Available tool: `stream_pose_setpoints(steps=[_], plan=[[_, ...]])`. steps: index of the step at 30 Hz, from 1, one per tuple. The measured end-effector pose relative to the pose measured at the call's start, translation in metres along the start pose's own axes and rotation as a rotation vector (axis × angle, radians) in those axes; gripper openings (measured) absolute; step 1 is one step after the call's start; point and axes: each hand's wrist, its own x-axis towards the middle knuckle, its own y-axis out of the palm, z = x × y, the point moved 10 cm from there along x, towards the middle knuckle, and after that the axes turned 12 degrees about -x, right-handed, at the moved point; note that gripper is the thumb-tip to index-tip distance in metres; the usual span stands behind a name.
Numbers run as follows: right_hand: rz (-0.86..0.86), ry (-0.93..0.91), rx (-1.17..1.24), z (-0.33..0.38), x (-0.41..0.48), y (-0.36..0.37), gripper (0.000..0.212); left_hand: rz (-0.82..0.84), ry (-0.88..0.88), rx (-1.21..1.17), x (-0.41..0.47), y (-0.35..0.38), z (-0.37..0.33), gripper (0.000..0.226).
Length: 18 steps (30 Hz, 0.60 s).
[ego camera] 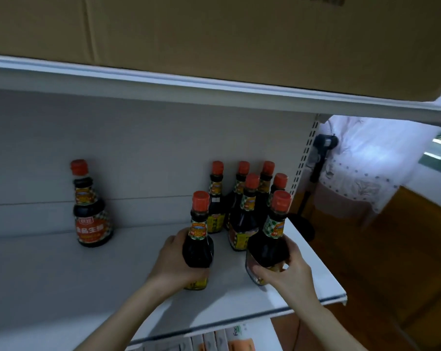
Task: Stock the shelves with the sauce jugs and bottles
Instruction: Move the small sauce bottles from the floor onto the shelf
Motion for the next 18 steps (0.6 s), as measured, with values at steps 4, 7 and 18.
stream_pose_setpoints(steps=[4, 7, 18], plan=[[0.041, -0.031, 0.002, -0.019, 0.016, -0.009, 0.079, -0.092, -0.041, -0.001, 0.005, 0.017, 0.005, 0.065], [0.067, 0.0, 0.03, -0.038, 0.024, -0.008, 0.08, -0.142, -0.041, 0.029, 0.013, 0.024, 0.005, 0.073], [0.093, 0.028, 0.094, -0.056, 0.027, -0.001, 0.079, -0.167, 0.014, 0.01, 0.057, 0.042, 0.012, 0.095]])
